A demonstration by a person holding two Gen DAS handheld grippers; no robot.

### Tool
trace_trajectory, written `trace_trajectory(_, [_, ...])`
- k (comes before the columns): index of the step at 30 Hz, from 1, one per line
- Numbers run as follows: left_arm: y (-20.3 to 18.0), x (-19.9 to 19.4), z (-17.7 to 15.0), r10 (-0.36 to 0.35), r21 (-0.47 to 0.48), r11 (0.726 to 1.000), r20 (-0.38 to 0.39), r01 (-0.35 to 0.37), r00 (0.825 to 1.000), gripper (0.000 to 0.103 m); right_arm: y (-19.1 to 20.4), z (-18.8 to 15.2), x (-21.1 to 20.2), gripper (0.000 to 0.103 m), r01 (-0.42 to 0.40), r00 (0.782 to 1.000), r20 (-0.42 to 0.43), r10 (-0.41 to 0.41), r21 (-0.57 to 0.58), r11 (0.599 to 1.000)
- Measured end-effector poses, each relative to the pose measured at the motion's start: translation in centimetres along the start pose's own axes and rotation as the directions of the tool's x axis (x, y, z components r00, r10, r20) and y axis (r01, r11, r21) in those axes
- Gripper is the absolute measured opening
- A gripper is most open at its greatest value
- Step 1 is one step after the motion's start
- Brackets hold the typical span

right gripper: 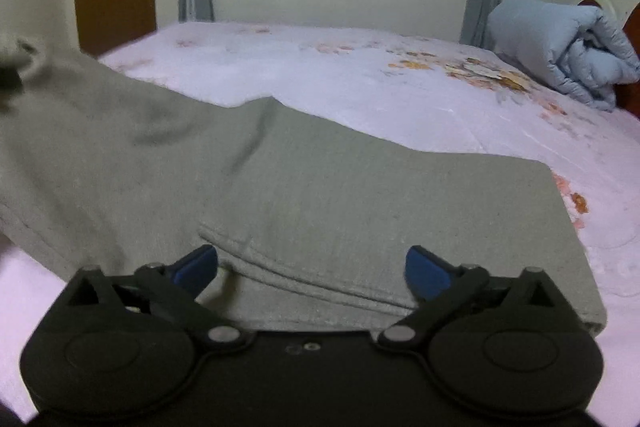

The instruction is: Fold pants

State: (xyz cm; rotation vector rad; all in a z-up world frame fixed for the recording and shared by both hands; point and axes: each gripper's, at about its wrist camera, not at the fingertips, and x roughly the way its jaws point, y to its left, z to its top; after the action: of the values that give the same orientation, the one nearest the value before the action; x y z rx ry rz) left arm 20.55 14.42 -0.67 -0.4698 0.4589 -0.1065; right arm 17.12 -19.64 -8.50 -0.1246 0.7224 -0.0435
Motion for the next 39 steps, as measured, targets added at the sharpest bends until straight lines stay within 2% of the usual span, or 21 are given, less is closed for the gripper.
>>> trace_trajectory(2, [-0.2,-0.1,0.0,0.003,0.007,1.0,-0.004,-0.003,1.0,0.031,0.7,-1.1,0.2,0.097,0.035,0.999,0.039,-0.033,-0.041,0.999])
trace_trajectory(10, [-1.2,-0.9,0.3,0.003,0.054,0.999,0.008,-0.003,1.0,0.03,0.7,-1.4,-0.3,0.097,0.046,0.998,0.04,-0.046,-0.013,0.999])
trace_trajectory(18, [-5.9,-2.7,0.9,-0.019,0.201,0.979,0.04,0.011,0.999,0.03,0.3,-1.4,-1.1,0.097,0.054,0.997,0.058,-0.055,0.016,0.998])
trace_trajectory(20, [-7.5,-3.0,0.8,-0.027,0.253,0.967,0.047,0.015,0.999,0.03,-0.9,-1.5,-2.1,0.097,0.071,0.992,0.096,-0.078,0.074,0.995])
trace_trajectory(25, [-11.5,-3.0,0.3,-0.062,0.341,0.939,0.037,0.045,0.997,0.03,-6.1,-2.3,-5.2,0.097,0.051,0.978,0.189,-0.09,0.201,0.978])
trace_trajectory(30, [-16.7,-2.6,-1.2,-0.132,0.39,0.914,0.018,0.115,0.991,0.03,-11.9,-2.3,-6.7,0.097,0.114,0.964,0.202,-0.173,0.276,0.955])
trace_trajectory(34, [-22.1,-1.4,-3.4,-0.194,0.458,0.867,-0.049,0.195,0.98,0.03,-16.9,-3.0,-7.3,0.097,0.167,0.963,0.144,-0.227,0.345,0.924])
trace_trajectory(36, [-25.1,-0.6,-5.4,-0.219,0.507,0.829,-0.095,0.237,0.971,0.03,-19.1,-3.5,-7.9,0.097,0.191,0.955,0.141,-0.26,0.379,0.905])
trace_trajectory(39, [-29.7,0.1,-9.3,-0.234,0.594,0.754,-0.156,0.28,0.96,0.03,-22.3,-4.2,-8.9,0.097,0.23,0.939,0.139,-0.315,0.429,0.874])
